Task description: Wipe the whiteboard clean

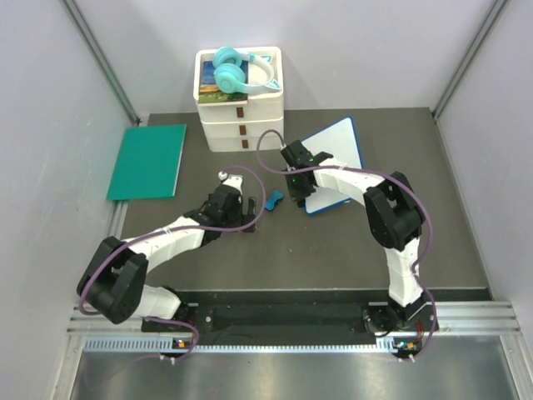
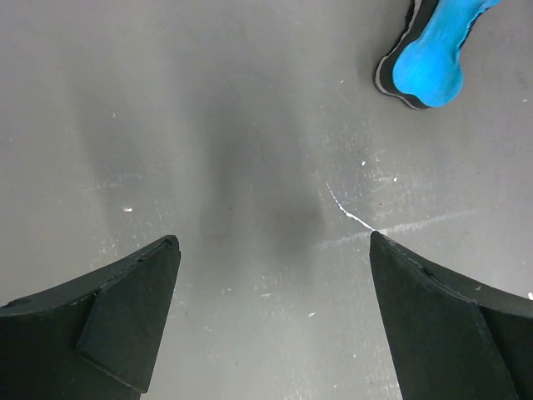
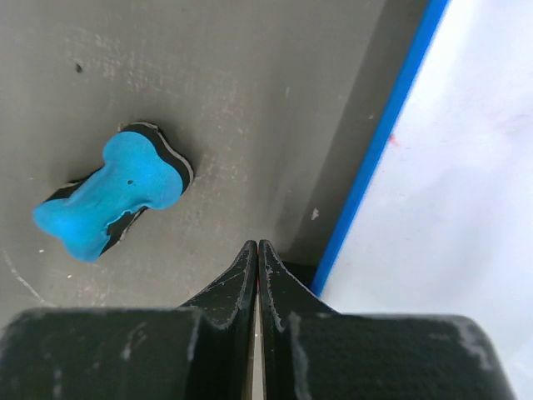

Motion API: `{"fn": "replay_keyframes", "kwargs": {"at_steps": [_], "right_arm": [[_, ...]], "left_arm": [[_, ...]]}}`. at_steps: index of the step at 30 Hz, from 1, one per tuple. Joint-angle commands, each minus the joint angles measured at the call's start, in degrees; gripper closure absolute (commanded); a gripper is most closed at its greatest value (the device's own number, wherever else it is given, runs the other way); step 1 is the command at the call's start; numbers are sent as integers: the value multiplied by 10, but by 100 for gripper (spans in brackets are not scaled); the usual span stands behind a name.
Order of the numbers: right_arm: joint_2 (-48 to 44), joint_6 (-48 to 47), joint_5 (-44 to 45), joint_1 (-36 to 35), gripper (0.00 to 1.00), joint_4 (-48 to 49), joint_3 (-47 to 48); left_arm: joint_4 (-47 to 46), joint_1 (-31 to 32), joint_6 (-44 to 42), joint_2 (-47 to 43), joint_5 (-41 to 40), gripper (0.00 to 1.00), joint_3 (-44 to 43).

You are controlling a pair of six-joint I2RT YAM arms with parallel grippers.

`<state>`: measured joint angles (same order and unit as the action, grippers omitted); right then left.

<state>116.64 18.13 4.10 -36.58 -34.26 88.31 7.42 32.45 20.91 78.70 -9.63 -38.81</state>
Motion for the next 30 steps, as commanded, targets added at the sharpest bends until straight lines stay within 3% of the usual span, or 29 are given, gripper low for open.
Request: {"fn": "replay_keyframes", "kwargs": {"at_steps": [1,16,30], "right_arm": [[21,-2,21,-21,100,-19,42],[34,-1,173,-22,100,-75,19],[-13,2,192,37,100,-78,-53]], "left_arm": [[-5,1,-1,-29,0,1,6],[0,1,0,-43,3,1,15],[4,1,-1,-50,1,1,14]]}}
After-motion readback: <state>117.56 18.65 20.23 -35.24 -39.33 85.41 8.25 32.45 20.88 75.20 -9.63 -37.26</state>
